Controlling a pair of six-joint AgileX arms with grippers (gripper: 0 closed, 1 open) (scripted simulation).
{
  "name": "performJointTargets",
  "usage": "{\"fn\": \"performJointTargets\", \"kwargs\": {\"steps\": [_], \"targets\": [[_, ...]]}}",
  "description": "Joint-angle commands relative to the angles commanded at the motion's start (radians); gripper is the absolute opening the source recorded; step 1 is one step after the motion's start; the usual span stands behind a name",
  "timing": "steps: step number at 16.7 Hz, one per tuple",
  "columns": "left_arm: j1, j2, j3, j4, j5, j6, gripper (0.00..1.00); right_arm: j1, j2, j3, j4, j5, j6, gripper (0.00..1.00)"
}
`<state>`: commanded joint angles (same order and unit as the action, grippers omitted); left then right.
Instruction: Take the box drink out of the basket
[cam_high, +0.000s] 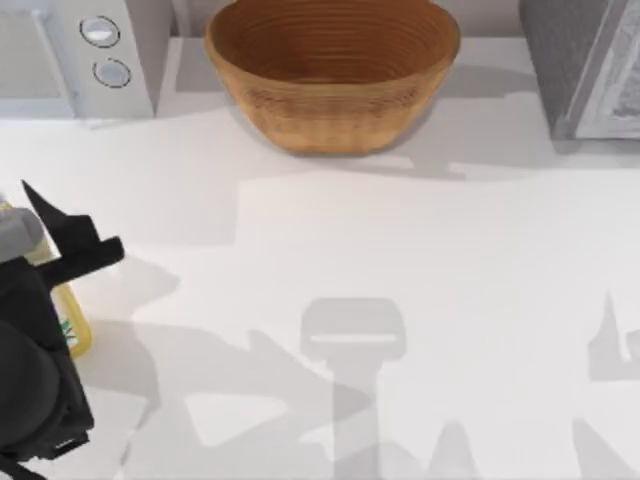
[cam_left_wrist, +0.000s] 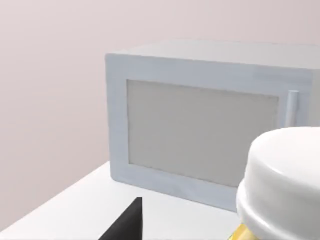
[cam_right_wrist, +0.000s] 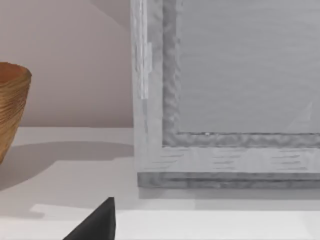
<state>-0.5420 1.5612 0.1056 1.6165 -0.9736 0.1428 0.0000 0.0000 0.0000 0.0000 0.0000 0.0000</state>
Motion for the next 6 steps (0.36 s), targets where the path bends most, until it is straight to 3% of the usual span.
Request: {"fn": "performJointTargets", "kwargs": {"steps": [6], "targets": [[0.0,0.0,0.0,0.0,0.0,0.0,1.0,0.0,0.0,0.0,0.0,0.0,0.0,1.0]]}}
